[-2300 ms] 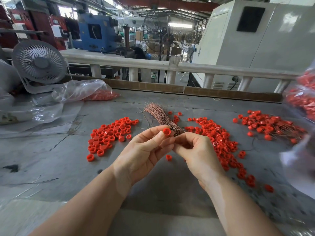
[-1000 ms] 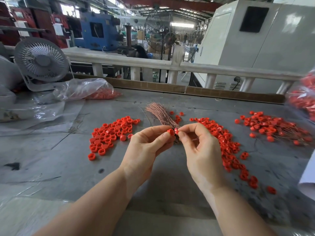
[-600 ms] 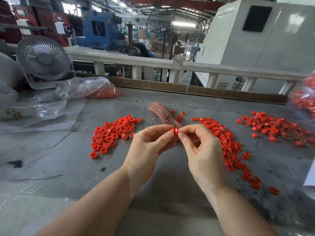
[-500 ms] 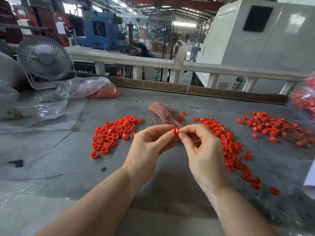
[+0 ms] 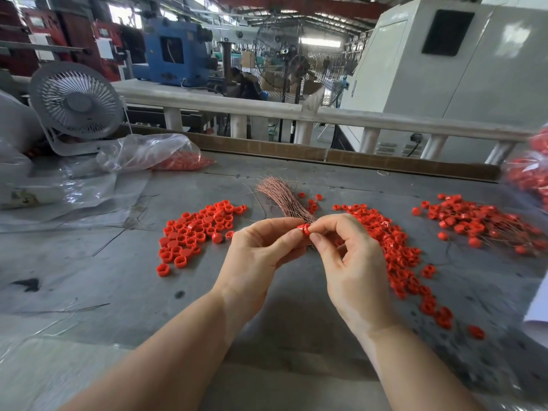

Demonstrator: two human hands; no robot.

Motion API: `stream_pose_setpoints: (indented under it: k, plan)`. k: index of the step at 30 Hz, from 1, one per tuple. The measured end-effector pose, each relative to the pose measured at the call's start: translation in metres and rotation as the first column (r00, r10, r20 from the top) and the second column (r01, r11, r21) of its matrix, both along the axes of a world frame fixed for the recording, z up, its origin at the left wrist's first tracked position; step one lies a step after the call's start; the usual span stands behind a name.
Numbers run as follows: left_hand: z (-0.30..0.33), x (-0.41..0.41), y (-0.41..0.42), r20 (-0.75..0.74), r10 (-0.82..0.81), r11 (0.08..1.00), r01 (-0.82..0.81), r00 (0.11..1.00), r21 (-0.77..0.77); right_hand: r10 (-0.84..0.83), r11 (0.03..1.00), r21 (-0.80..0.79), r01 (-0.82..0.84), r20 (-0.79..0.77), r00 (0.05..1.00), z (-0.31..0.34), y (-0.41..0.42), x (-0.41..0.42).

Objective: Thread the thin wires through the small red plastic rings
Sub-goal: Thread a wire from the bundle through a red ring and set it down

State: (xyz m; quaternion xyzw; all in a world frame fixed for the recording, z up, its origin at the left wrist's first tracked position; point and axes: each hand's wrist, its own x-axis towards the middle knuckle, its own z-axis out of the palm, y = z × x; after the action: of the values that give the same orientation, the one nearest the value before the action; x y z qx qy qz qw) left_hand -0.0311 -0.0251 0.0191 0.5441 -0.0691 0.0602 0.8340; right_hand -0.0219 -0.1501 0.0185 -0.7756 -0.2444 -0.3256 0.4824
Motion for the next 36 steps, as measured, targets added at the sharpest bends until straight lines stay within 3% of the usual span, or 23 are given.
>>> stream_pose_setpoints:
  k: [22,36]
  plan:
    - [0.003,-0.0049,0.0002,0.059,0.051,0.995,-0.056,0.997,0.086,-0.008,1.0,-0.001,0.008,-0.041,0.999,-0.0001,0.0005,-0.0021]
    - [-0.0007,-0.0012,0.0,0.021,0.018,1.0,-0.018,1.0,0.02,-0.035,0.999,0.008,0.036,-0.114,0.993,0.0011,0.0033,-0.0043]
